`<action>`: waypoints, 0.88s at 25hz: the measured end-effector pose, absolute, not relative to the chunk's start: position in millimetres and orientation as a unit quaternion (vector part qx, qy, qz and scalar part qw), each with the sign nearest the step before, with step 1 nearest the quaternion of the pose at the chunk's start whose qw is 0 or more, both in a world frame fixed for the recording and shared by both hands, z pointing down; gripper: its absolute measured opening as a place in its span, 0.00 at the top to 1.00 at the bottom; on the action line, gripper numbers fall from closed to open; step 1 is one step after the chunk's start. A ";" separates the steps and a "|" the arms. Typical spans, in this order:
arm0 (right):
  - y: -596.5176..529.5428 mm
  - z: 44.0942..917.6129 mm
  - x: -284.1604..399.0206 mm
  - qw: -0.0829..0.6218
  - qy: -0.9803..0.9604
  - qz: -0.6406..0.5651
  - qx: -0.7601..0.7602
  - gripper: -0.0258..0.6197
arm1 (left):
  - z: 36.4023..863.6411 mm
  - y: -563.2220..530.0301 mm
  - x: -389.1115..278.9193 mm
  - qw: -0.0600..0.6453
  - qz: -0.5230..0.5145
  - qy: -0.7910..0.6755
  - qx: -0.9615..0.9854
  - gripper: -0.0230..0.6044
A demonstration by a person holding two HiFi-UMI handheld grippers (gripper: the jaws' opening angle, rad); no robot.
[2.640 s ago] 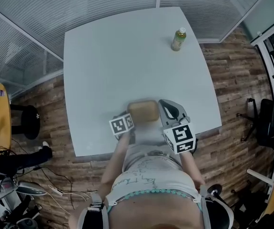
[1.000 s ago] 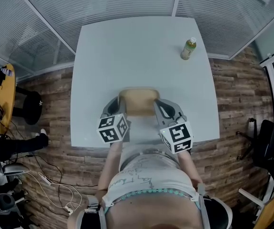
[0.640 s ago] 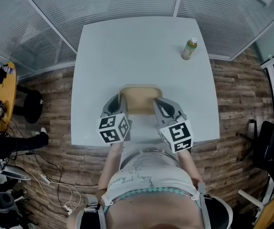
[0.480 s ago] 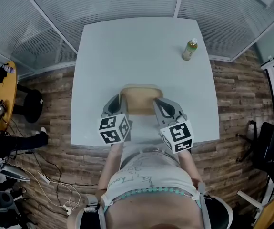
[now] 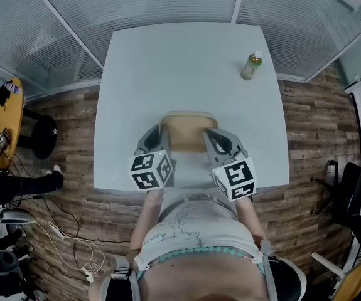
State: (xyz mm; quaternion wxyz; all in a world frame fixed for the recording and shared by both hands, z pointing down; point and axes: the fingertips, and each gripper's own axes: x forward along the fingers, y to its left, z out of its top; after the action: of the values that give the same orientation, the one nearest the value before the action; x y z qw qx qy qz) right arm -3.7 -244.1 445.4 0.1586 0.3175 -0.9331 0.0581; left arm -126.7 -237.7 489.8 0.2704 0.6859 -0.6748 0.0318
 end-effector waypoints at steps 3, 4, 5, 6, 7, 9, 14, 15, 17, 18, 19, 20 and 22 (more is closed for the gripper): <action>-244.8 445.2 -3.0 0.156 -0.933 0.059 0.319 0.96 | 488.9 -238.2 -125.6 0.269 0.033 -0.673 0.688 0.92; -244.9 445.4 -2.9 0.156 -0.933 0.060 0.319 0.96 | 488.7 -238.3 -125.2 0.269 0.033 -0.673 0.688 0.92; -244.8 445.7 -2.8 0.156 -0.933 0.061 0.319 0.96 | 488.6 -238.4 -124.8 0.268 0.033 -0.673 0.689 0.92; -244.9 446.2 -2.6 0.157 -0.933 0.061 0.318 0.96 | 488.6 -238.6 -124.4 0.268 0.034 -0.672 0.689 0.92; -245.3 446.8 -2.4 0.157 -0.933 0.063 0.318 0.96 | 488.7 -238.8 -124.2 0.268 0.035 -0.672 0.689 0.92; -246.3 447.9 -3.0 0.157 -0.932 0.065 0.319 0.96 | 489.2 -239.5 -124.7 0.268 0.037 -0.672 0.689 0.92; -247.9 448.2 -3.7 0.156 -0.932 0.067 0.320 0.96 | 489.2 -241.0 -125.4 0.269 0.039 -0.670 0.691 0.92; -248.0 448.1 -3.5 0.156 -0.932 0.066 0.320 0.96 | 489.1 -241.2 -125.1 0.268 0.039 -0.670 0.691 0.92; -247.7 447.8 -3.2 0.156 -0.932 0.066 0.320 0.96 | 488.8 -241.0 -124.2 0.268 0.039 -0.669 0.692 0.92; -247.4 447.6 -2.9 0.156 -0.932 0.066 0.320 0.96 | 488.7 -240.7 -123.6 0.268 0.039 -0.669 0.692 0.92; -247.1 447.5 -2.5 0.156 -0.932 0.066 0.320 0.96 | 488.8 -240.4 -122.9 0.269 0.038 -0.668 0.693 0.92; -247.0 447.3 -2.0 0.156 -0.932 0.066 0.320 0.96 | 488.7 -240.1 -122.2 0.269 0.038 -0.668 0.693 0.92; -247.0 446.9 -1.3 0.157 -0.932 0.066 0.320 0.96 | 488.1 -240.1 -121.1 0.269 0.038 -0.668 0.693 0.92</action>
State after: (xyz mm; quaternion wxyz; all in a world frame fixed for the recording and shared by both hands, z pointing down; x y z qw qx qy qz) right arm -1.3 -247.0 446.9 0.1567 0.3196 -0.9322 0.0656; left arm -121.1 -240.1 488.1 0.2690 0.6927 -0.6681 0.0377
